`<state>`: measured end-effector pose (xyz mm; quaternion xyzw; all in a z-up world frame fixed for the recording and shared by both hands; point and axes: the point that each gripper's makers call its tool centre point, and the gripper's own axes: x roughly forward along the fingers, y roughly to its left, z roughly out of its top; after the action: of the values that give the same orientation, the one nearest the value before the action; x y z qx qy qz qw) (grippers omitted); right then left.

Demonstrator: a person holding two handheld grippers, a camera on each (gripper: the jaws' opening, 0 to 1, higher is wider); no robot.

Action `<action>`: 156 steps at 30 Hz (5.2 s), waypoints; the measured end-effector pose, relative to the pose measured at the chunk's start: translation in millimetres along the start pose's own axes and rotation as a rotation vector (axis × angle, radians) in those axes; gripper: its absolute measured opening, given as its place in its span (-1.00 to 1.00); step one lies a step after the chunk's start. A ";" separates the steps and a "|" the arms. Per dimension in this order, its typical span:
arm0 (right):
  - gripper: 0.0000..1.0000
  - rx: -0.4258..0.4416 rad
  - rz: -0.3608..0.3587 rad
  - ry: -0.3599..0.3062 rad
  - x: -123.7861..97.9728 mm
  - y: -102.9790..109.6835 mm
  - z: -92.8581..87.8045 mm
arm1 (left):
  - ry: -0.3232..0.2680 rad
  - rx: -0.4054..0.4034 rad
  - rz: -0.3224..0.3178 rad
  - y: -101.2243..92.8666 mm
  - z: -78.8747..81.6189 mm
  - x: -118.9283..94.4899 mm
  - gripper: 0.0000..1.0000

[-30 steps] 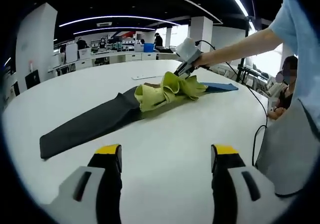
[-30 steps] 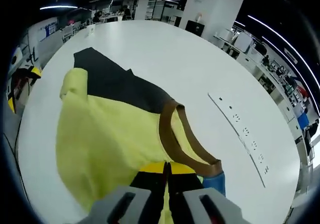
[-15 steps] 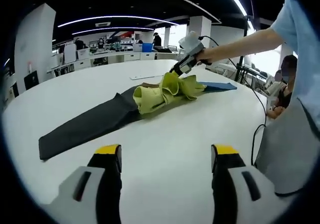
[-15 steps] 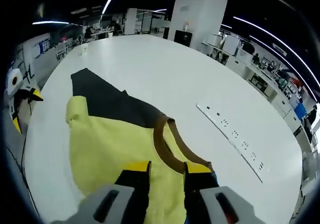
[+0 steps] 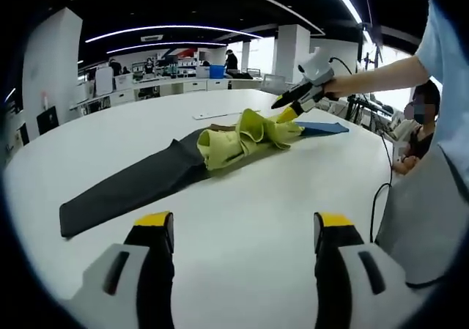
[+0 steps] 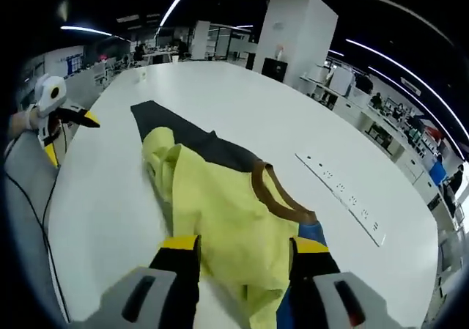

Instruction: Fold the garment on the visible template until the final outline fits inside the template.

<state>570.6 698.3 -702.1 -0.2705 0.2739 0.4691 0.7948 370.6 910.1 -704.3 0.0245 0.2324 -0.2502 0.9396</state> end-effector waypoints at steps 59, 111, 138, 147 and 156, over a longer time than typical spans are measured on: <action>-1.00 -0.063 0.068 0.114 25.8 42.9 -54.8 | 0.014 -0.003 0.004 0.5 -2.6 0.6 0.48; -1.00 0.216 0.048 0.106 -96.9 109.5 -130.3 | 0.024 0.066 -0.065 -2.1 15.8 21.5 0.07; -1.00 0.296 0.016 0.052 -96.5 98.4 -129.2 | 0.023 -0.026 -0.067 13.6 83.9 116.7 -1.00; -1.00 0.325 -0.009 0.036 -100.4 84.9 -130.0 | -0.042 -0.191 -0.032 50.7 129.5 133.3 -1.00; -1.00 0.347 -0.035 0.041 -105.6 73.4 -138.6 | 0.037 -0.158 0.000 70.5 121.3 177.0 -1.00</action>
<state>436.6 570.4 -739.6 -0.1436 0.3620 0.3952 0.8319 591.8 870.7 -680.7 -0.0450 0.2688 -0.2308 0.9340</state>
